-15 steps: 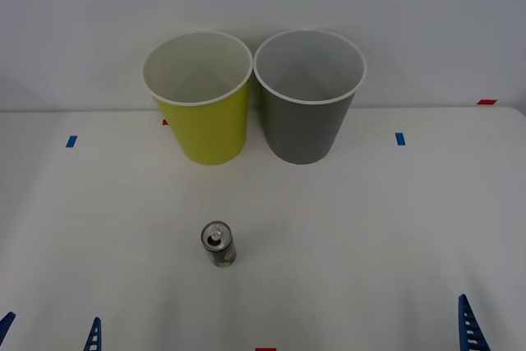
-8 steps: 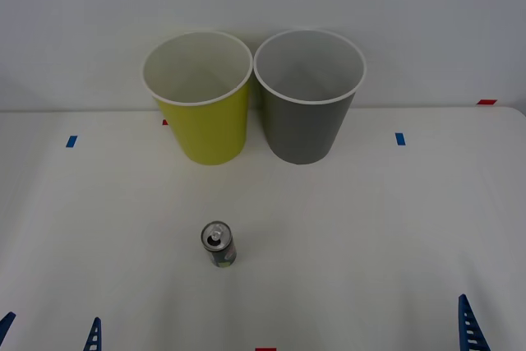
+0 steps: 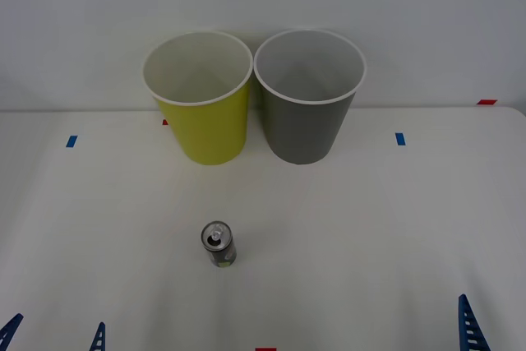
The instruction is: Put cans in the gray bin and PET bottles in the light green bin.
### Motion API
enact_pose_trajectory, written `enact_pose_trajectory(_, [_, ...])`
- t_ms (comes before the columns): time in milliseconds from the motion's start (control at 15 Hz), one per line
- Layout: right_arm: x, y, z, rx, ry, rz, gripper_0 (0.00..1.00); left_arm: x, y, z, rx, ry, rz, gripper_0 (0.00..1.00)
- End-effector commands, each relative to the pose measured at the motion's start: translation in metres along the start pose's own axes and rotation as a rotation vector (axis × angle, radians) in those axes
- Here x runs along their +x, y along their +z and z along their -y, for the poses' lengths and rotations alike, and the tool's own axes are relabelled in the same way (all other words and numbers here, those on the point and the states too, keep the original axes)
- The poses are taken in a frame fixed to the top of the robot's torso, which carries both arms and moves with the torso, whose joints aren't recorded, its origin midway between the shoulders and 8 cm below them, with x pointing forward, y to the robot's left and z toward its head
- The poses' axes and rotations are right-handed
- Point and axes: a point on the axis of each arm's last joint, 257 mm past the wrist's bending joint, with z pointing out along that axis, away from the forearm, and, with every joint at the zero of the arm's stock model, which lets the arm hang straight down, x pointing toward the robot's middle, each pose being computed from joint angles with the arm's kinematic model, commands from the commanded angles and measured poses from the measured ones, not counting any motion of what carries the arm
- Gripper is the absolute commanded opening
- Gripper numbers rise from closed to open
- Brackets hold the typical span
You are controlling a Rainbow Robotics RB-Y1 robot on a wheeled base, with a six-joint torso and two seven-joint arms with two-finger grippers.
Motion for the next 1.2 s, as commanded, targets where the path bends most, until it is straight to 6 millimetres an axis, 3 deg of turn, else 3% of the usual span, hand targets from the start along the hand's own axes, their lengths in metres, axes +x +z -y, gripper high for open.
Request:
enact_pose_trajectory(67, [0.000, 0.000, 0.000, 0.000, 0.000, 0.000, 1.00, -0.005, 0.013, 0.004, 0.104, 0.048, 0.040, 1.00])
enact_pose_trajectory(467, [0.000, 0.000, 0.000, 0.000, 0.000, 0.000, 1.00, 0.009, 0.035, 0.027, 0.368, 0.082, 0.092, 1.00])
enact_pose_trajectory(800, [0.000, 0.000, 0.000, 0.000, 0.000, 0.000, 1.00, 0.018, 0.053, 0.049, 0.469, 0.073, 0.105, 1.00])
enact_pose_trajectory(1200, [0.000, 0.000, 0.000, 0.000, 0.000, 0.000, 1.00, 0.024, 0.092, 0.083, 0.588, 0.049, 0.162, 1.00])
